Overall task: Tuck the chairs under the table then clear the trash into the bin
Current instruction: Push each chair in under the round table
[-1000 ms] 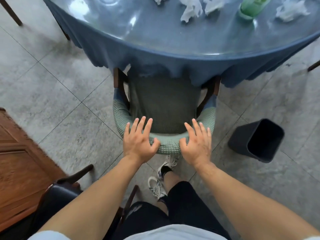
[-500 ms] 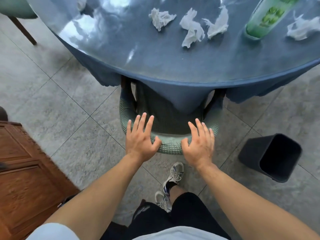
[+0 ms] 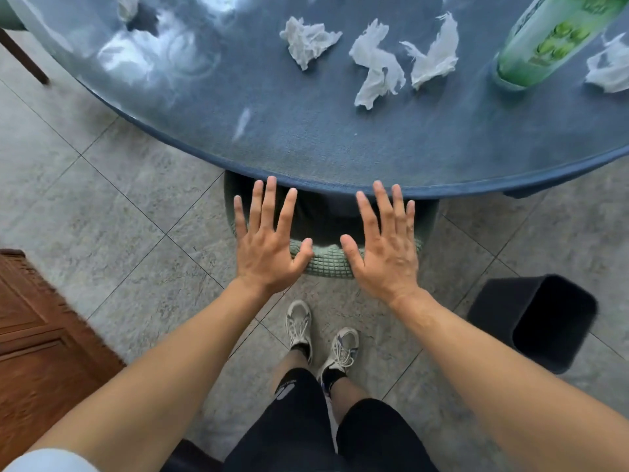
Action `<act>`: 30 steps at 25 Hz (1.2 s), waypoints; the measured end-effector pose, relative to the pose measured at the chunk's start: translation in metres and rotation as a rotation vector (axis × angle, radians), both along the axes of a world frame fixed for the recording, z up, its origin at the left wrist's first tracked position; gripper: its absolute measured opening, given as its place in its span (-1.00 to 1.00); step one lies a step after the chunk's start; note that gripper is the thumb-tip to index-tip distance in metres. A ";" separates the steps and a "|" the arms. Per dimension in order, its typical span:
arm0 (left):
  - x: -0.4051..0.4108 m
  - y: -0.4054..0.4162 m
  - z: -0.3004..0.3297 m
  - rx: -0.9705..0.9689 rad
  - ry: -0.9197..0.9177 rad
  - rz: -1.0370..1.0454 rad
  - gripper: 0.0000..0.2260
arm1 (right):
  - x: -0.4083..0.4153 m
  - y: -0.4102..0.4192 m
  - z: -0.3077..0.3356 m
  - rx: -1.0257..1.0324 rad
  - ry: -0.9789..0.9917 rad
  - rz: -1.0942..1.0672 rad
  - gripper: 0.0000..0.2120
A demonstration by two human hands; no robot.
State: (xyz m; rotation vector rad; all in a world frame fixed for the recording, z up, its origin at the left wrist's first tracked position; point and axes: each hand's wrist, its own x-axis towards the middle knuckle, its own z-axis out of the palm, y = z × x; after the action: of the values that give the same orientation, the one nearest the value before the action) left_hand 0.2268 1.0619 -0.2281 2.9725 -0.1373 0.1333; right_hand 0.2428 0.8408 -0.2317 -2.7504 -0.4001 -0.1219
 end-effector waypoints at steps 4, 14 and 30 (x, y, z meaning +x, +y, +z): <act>0.033 0.011 0.001 0.042 -0.036 -0.124 -0.24 | 0.027 0.008 0.000 0.007 0.045 -0.062 -0.24; 0.094 0.014 0.004 -0.048 0.097 0.083 -0.28 | 0.070 0.030 -0.001 -0.028 0.030 -0.229 -0.31; 0.112 0.020 0.023 0.048 0.341 0.048 -0.27 | 0.076 0.036 0.018 -0.138 0.208 -0.233 -0.28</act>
State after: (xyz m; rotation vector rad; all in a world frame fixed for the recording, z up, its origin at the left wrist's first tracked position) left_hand 0.3388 1.0821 -0.2049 2.9922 -0.0260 -0.3743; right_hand 0.3191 0.8768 -0.2135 -2.8993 -0.0324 0.1374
